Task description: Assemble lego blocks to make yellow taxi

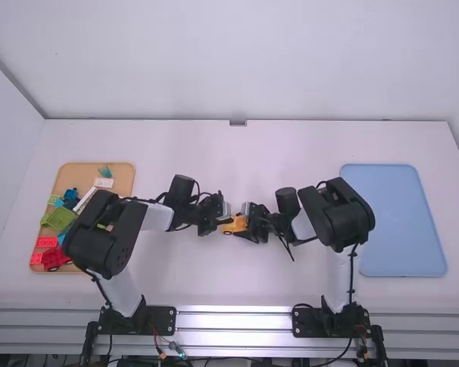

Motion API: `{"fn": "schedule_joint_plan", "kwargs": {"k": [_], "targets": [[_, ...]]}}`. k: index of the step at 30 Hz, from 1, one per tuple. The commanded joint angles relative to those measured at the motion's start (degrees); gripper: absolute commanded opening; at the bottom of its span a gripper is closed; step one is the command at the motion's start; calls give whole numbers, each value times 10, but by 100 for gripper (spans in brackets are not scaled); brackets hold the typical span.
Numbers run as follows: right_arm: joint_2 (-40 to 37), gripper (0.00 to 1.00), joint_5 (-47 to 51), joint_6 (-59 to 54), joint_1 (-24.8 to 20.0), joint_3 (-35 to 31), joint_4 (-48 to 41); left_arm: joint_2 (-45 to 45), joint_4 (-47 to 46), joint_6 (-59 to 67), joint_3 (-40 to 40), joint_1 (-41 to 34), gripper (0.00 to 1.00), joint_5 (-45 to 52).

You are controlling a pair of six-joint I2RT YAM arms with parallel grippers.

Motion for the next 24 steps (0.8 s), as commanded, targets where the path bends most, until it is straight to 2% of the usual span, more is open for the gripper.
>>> {"fn": "schedule_joint_plan", "kwargs": {"k": [1, 7, 8, 9, 10, 16, 18, 21, 23, 24], "targets": [[9, 57, 5, -7, 2, 1, -4, -6, -40, -15, -16, -2, 1, -130], [9, 58, 5, -7, 2, 1, -4, -132, -101, -29, 17, -2, 5, -106], [9, 58, 6, -7, 2, 1, -4, -167, -107, -50, 24, -1, 24, -130], [9, 63, 9, -7, 2, 1, -4, -189, -109, -72, 27, 3, 94, -156], [9, 63, 17, -7, 3, 1, -4, -223, -109, -108, 28, 11, 99, -196], [9, 64, 74, 15, 14, 1, -3, -354, -135, -305, 27, 51, 99, -342], [7, 69, 99, 33, 20, 1, -5, -386, -160, -346, 27, 64, 99, -384], [-5, 91, 147, 50, 35, 0, -21, -436, -215, -393, 27, 93, 99, -481], [-21, 100, 166, 47, 42, 0, -43, -446, -230, -420, 27, 105, 99, -511], [-32, 99, 179, 45, 47, 0, -59, -449, -236, -440, 27, 111, 99, -524]]}}
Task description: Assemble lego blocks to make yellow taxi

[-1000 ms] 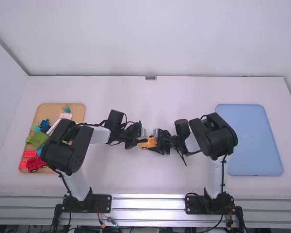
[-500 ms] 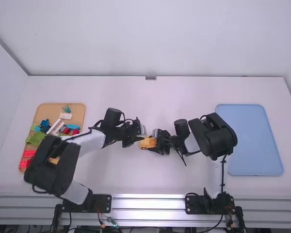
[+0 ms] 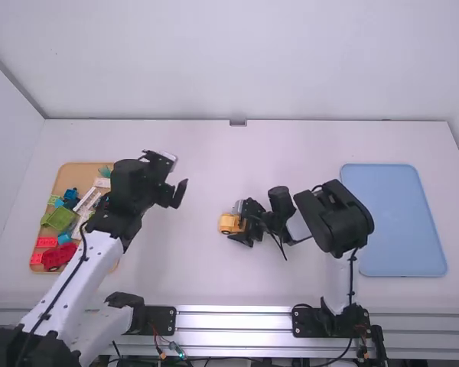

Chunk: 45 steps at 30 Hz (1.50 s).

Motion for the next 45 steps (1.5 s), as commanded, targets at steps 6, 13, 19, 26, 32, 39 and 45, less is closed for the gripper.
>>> {"fn": "schedule_joint_plan", "kwargs": {"k": [6, 13, 19, 26, 32, 39, 45], "targets": [[-121, 99, 200, -7, 27, -9, -173, -10, -57, -220, 4, 64, 99, -122], [-282, 99, 302, -7, 24, -9, -330, -10, -166, -329, 10, 155, 99, -123], [-376, 99, 299, -3, 5, -9, -370, 17, -265, -393, 21, 283, 99, -113], [-422, 99, 300, -3, 5, -9, -374, 156, -308, -304, 42, 431, 99, -7], [-421, 99, 306, -7, 23, -9, -363, 279, -309, -271, 72, 441, 94, -2], [-422, 99, 318, -7, 23, -9, -348, 364, -288, -268, 80, 440, 59, -2], [-422, 99, 319, -7, 21, -9, -348, 376, -269, -270, 73, 439, 44, -4]]}}
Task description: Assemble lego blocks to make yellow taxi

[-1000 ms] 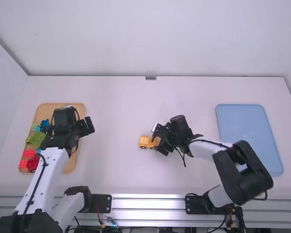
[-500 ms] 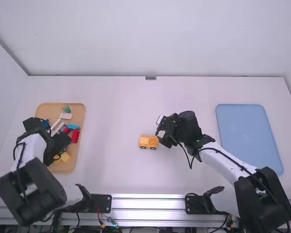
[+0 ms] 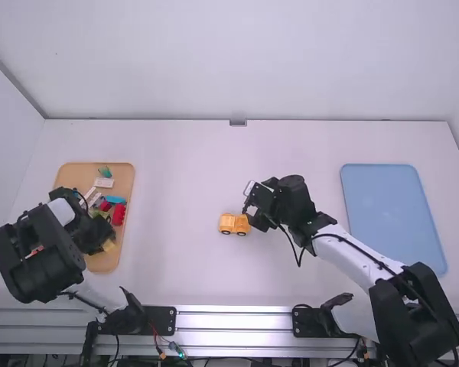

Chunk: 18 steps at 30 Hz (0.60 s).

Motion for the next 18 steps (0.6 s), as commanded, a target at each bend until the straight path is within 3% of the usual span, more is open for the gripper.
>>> {"fn": "schedule_joint_plan", "kwargs": {"k": [1, 3, 5, 8, 11, 18], "targets": [[-7, 99, 1, 0, -1, -2, 0, 2, 10, -1, -7, -2, 34, 5], [-7, 99, 1, 0, -1, -2, 0, 2, 20, -1, -14, 0, 21, 5], [-7, 99, 1, 0, -1, -2, 0, 2, 23, -1, -16, -2, 19, 7], [-7, 99, 1, 0, -1, -2, 0, 2, 18, -1, -14, 0, 33, 7], [-7, 99, 1, 0, -1, -2, 1, 2, 15, -1, -12, -2, 64, 7], [-7, 99, 1, 2, 0, -2, 7, 2, -9, -23, -16, 0, 62, 9]]}}
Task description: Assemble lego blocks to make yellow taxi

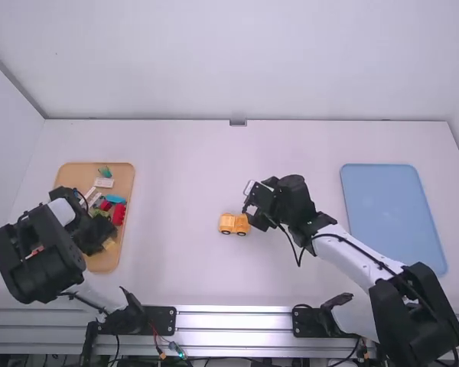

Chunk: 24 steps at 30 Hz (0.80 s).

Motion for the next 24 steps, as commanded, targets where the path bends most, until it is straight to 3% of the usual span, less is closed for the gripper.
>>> {"fn": "schedule_joint_plan", "kwargs": {"k": [1, 5, 12, 19, 24], "targets": [[-7, 99, 0, 1, 0, -2, 1, 3, -10, -22, -16, -2, 63, 5], [-7, 99, 0, 2, -1, -2, 0, 3, -6, -23, -21, -5, 61, 15], [-7, 99, 0, 2, 0, -2, 0, 3, -3, -16, -23, -5, 18, 20], [-15, 99, -9, 7, 0, -2, 3, -6, 5, -16, -9, -4, 2, 23], [-54, 99, -4, 64, 0, -2, 2, -61, -33, -23, 12, -5, 2, 40]]}}
